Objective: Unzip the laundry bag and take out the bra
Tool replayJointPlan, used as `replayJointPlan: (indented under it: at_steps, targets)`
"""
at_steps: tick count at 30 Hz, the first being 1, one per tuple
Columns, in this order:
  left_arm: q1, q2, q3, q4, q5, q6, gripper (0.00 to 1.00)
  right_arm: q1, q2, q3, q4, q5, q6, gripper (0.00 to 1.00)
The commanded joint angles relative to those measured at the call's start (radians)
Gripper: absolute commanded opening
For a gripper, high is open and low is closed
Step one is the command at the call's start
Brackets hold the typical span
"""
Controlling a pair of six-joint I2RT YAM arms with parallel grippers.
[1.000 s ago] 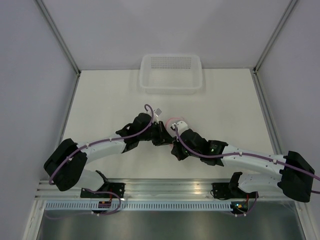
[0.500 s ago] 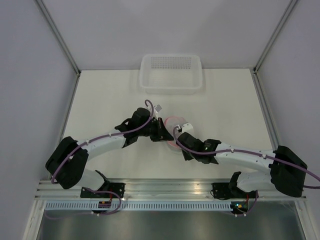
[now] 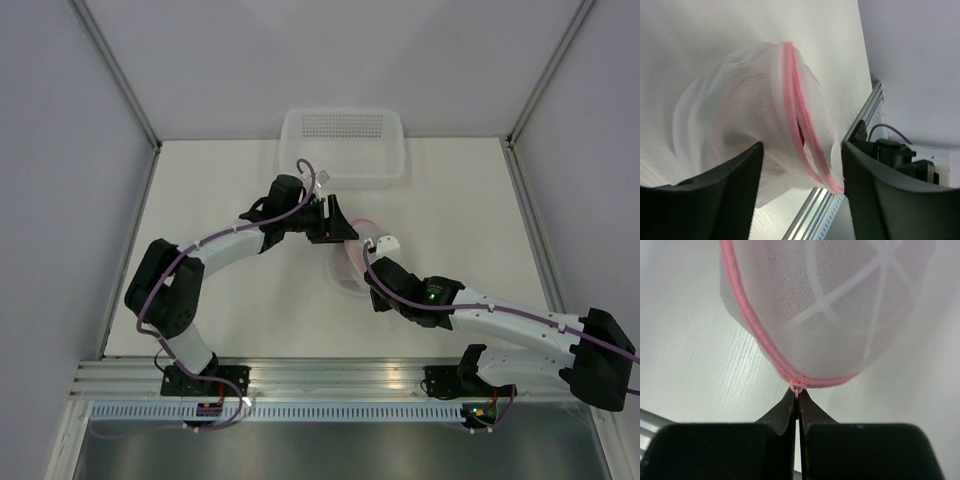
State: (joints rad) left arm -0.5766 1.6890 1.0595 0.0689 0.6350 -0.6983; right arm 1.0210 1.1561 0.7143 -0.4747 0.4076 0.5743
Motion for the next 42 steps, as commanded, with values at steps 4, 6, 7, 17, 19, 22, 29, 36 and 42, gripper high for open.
replayJointPlan:
  at_steps: [4,6,7,17,19,22,29,36,42]
  targets:
    - [0.009,-0.148,-0.062,-0.106,-0.202,-0.016,0.9,-0.002,-0.061,0.025,0.036,-0.119,-0.036,0.01]
    - [0.008,-0.259,-0.162,-0.112,-0.244,-0.068,0.91,-0.001,-0.061,0.011,0.085,-0.186,-0.054,0.0]
    - [0.004,-0.296,-0.223,-0.11,-0.248,-0.087,0.92,-0.001,-0.058,0.005,0.103,-0.206,-0.071,0.0]
    - [-0.092,-0.394,-0.312,0.017,-0.201,-0.194,0.98,-0.001,0.01,0.024,0.225,-0.349,-0.133,0.0]
    - [-0.117,-0.358,-0.305,0.063,-0.183,-0.214,0.97,-0.001,0.014,0.022,0.235,-0.363,-0.134,0.01]
    - [-0.163,-0.286,-0.27,0.065,-0.178,-0.222,0.96,-0.001,0.004,0.013,0.255,-0.377,-0.125,0.0]
    - [-0.2,-0.239,-0.314,0.12,-0.196,-0.248,0.8,-0.001,-0.019,0.001,0.251,-0.374,-0.123,0.0]
    - [-0.198,-0.261,-0.288,0.085,-0.244,-0.225,0.49,0.001,-0.022,-0.007,0.196,-0.371,-0.123,0.0]
    - [-0.184,-0.255,-0.277,0.054,-0.239,-0.19,0.19,0.001,-0.047,-0.033,0.121,-0.323,-0.111,0.0]
